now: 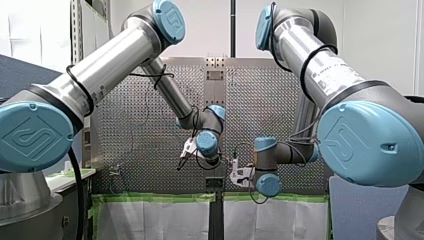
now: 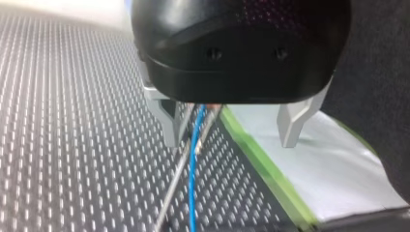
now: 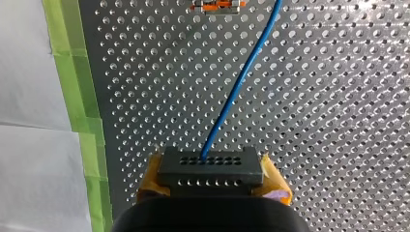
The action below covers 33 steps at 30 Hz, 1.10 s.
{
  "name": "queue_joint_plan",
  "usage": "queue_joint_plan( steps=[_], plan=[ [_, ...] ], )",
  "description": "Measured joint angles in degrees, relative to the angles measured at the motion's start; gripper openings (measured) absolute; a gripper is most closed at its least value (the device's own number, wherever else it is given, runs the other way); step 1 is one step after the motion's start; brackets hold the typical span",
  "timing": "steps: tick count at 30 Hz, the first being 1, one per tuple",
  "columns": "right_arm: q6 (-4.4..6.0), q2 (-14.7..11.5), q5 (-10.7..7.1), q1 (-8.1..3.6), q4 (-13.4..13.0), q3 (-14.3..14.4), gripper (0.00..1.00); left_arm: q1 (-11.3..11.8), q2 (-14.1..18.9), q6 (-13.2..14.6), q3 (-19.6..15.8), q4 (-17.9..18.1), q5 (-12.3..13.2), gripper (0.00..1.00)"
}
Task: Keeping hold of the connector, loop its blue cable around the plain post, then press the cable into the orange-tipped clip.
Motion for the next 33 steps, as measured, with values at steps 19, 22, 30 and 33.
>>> queue_joint_plan(
  steps=[19, 22, 30, 33],
  plan=[
    [-0.76, -0.01, -2.11, 0.93, 0.47, -0.39, 0.0, 0.05, -5.09, 3.62, 0.03, 1.54, -0.06, 1.0],
    [-0.8, -0.01, -1.97, 0.85, 0.69, -0.49, 0.0, 0.23, -5.1, 3.32, 0.03, 1.24, -1.09, 1.0],
    [-0.88, 0.01, -1.43, 0.65, 0.7, -0.52, 0.0, -0.16, -3.38, -0.75, -0.72, -0.25, -4.24, 1.0],
    [-0.9, 0.01, -1.26, 0.58, 0.63, -0.53, 0.0, 0.06, -1.75, -2.57, -2.13, 0.97, -3.63, 1.0]
  ],
)
